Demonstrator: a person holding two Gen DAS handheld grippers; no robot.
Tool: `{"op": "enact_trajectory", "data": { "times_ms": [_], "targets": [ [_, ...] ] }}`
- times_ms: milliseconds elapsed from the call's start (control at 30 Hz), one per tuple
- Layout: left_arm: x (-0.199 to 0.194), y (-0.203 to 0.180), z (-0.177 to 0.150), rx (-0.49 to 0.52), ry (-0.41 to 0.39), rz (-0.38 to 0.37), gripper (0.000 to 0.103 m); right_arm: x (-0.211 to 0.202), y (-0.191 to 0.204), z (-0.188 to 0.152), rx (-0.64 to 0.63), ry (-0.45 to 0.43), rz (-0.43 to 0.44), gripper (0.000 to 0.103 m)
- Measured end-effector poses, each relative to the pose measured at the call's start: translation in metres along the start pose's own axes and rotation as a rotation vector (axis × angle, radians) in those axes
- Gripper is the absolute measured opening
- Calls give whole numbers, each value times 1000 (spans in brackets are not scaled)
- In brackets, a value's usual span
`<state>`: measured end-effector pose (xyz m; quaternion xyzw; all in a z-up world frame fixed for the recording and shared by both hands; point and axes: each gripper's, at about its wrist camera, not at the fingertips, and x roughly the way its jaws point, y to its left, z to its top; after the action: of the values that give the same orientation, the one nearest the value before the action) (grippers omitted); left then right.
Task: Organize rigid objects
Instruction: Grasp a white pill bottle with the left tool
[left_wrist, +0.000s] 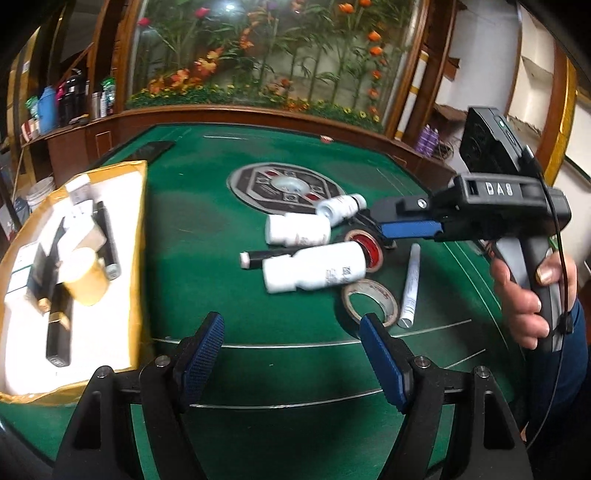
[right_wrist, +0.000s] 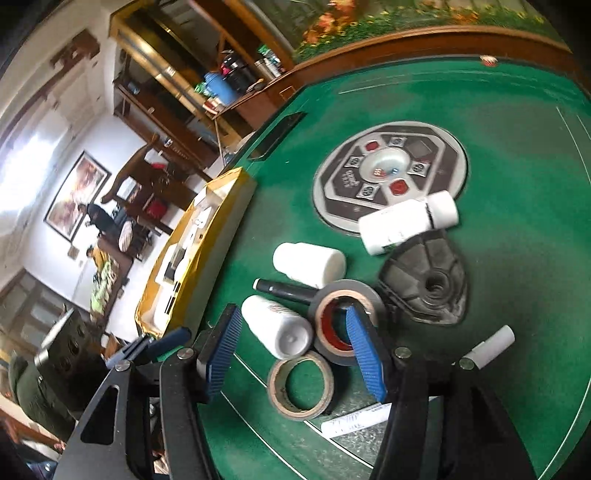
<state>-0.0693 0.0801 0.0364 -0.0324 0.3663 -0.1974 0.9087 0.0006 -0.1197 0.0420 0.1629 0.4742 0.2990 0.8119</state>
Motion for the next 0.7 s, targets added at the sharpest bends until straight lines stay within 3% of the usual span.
{"op": "enact_trajectory", "data": {
  "times_ms": [233,467,533,567,700],
  "targets": [
    [21,-21,26,165,27,33,79,-6,-9,0,59,-1,30,58],
    [61,-30,42,315,88,-17,80,-18,-20,2,113,-46,39,58],
    [67,-35,39,360,88,-14,75,-19,-23,4,129,-52,39,58],
    [68,-39,37,376,87,-21,61,-20,-25,4,136,-54,38,58],
    [61,-45,33,376,102,21,62,-18,-26,3,139,-47,39,58]
  ]
}}
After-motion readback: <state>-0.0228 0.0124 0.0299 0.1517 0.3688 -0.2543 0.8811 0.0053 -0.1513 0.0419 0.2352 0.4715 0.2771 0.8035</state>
